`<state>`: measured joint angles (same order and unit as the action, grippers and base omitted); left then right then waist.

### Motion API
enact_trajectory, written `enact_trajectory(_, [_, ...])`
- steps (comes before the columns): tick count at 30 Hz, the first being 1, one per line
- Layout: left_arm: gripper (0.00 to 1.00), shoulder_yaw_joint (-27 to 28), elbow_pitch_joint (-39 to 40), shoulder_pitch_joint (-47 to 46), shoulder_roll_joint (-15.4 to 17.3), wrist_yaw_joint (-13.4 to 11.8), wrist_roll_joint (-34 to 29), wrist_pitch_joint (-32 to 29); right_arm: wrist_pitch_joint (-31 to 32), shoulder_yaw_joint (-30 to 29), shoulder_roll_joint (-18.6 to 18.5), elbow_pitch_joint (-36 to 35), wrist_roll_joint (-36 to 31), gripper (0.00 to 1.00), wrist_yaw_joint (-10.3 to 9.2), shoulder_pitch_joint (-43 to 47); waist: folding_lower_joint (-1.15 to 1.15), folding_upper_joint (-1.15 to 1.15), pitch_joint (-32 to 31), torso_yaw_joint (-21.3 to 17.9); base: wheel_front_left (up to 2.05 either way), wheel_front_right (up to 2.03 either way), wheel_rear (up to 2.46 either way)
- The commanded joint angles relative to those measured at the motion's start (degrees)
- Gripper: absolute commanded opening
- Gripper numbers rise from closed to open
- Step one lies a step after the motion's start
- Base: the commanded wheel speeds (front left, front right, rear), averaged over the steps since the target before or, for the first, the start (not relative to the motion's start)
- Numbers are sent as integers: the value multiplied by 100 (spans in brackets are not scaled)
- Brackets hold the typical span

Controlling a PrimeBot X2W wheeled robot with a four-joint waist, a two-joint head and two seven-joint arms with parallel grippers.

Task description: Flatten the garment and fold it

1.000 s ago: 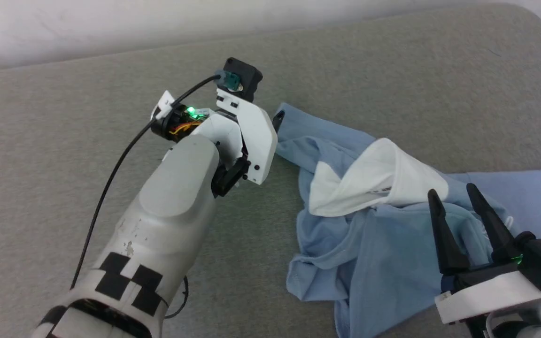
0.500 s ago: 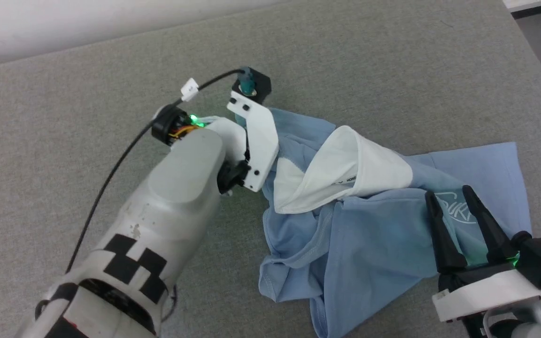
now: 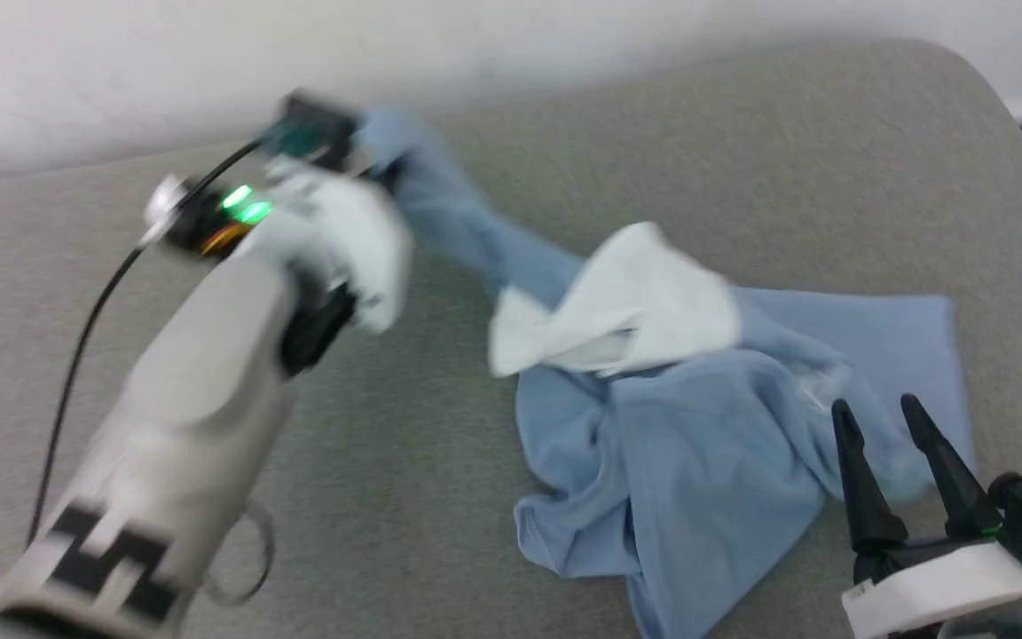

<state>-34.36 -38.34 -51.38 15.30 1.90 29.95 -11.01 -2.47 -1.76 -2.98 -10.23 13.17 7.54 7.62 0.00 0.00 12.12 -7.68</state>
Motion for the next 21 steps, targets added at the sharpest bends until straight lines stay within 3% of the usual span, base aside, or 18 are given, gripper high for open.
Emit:
enact_trajectory(1, [0, 104, 154, 302, 221, -127, 79, 13, 18, -15, 10, -29, 13, 100, -5, 59, 0, 0, -393, 408, 0, 0, 0])
enact_trajectory(4, [0, 522, 1093, 1197, 777, -605, 330, 18, 28, -64, 10, -50, 30, 100, -5, 176, 0, 0, -491, 560, 0, 0, 0])
enact_trajectory(9, [0, 1281, 2894, 3315, 1457, -1732, 814, -83, 51, -101, 10, -51, 57, 100, -5, 281, 0, 0, -579, 757, 0, 0, 0])
enact_trajectory(13, [0, 1722, 3943, 4906, 1589, -2486, 1126, -55, 75, -122, 10, -71, 49, 100, -5, 351, 0, 0, -641, 909, 0, 0, 0])
enact_trajectory(15, [0, 1823, 4246, 5446, 1531, -2680, 1237, 19, 104, -120, 10, -98, 33, 100, -5, 362, 0, 0, -652, 964, 0, 0, 0])
enact_trajectory(18, [0, 1871, 4356, 5863, 1356, -2756, 1338, 236, 148, -101, 10, -144, 9, 100, -5, 343, 0, 0, -665, 1007, 0, 0, 0])
enact_trajectory(19, [12, 1872, 4308, 5929, 1277, -2714, 1389, 321, 163, -87, 10, -157, -3, 100, -5, 332, 0, 0, -669, 1005, 0, 0, 0])
enact_trajectory(20, [44, 1842, 4231, 5970, 1247, -2659, 1387, 391, 180, -73, 10, -164, -11, 100, -5, 324, 0, 0, -682, 998, 0, 0, 0])
enact_trajectory(21, [100, 1835, 4172, 5976, 1214, -2608, 1371, 503, 198, -66, 10, -176, -22, 100, -5, 322, 0, 0, -692, 993, 0, 0, 0])
